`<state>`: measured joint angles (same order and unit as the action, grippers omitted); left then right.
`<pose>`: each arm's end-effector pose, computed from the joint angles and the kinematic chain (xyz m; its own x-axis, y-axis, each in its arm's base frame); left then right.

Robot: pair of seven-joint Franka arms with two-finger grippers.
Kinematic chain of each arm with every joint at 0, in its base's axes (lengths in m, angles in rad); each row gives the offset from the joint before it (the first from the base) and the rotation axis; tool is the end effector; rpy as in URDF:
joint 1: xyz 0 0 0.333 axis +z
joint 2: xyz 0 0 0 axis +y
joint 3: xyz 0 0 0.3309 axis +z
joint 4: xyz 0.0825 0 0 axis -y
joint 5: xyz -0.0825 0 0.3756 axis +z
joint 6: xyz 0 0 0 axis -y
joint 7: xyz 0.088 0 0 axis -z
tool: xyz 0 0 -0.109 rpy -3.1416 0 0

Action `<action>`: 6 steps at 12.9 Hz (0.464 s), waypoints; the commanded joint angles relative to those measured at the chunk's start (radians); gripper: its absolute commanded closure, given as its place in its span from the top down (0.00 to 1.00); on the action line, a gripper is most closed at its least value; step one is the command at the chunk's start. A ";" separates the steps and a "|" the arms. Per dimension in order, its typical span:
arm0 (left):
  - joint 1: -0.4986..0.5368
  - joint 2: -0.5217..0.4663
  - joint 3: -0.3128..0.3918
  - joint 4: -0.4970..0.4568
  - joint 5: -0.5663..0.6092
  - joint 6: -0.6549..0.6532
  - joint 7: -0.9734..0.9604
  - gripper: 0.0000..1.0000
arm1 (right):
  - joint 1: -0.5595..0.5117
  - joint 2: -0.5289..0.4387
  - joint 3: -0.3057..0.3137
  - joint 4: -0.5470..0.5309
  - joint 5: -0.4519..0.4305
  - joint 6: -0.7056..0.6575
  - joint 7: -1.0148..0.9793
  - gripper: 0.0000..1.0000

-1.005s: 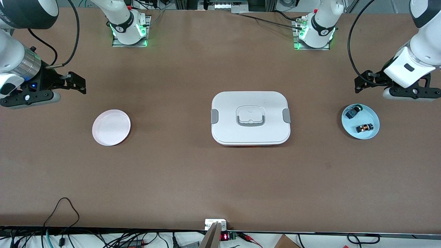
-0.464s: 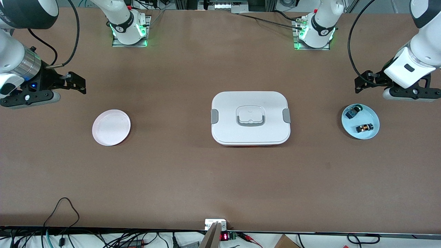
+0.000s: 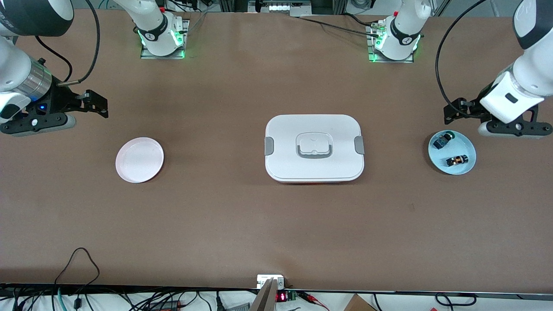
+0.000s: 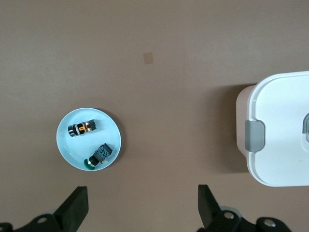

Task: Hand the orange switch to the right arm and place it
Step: 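Lower the left gripper onto the orange switch in the blue dish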

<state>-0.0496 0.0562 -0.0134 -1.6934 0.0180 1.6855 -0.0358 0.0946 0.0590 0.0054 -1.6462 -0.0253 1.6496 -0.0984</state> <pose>0.5651 -0.0337 0.5587 0.9976 -0.0292 -0.0634 -0.0304 -0.9994 -0.0192 0.5644 0.0540 0.5762 0.9783 0.1989 -0.0578 0.2002 -0.9796 0.0192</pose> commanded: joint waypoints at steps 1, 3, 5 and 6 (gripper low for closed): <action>0.007 0.056 0.004 0.060 -0.015 -0.056 -0.032 1.00 | 0.002 -0.005 0.007 0.009 0.005 -0.002 0.013 1.00; 0.014 0.074 0.015 0.057 -0.007 -0.087 -0.019 1.00 | 0.002 -0.005 0.008 0.009 0.005 -0.002 0.014 1.00; 0.109 0.112 0.017 0.049 -0.007 -0.121 -0.015 1.00 | 0.002 -0.005 0.010 0.009 0.005 -0.004 0.014 1.00; 0.150 0.149 0.016 0.046 -0.007 -0.115 -0.016 1.00 | 0.002 -0.005 0.008 0.009 0.005 -0.004 0.014 1.00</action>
<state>0.0181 0.1392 0.0041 -1.6736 0.0185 1.5897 -0.0568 0.0961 0.0582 0.0108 -1.6458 -0.0253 1.6500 -0.0983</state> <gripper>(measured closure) 0.000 0.000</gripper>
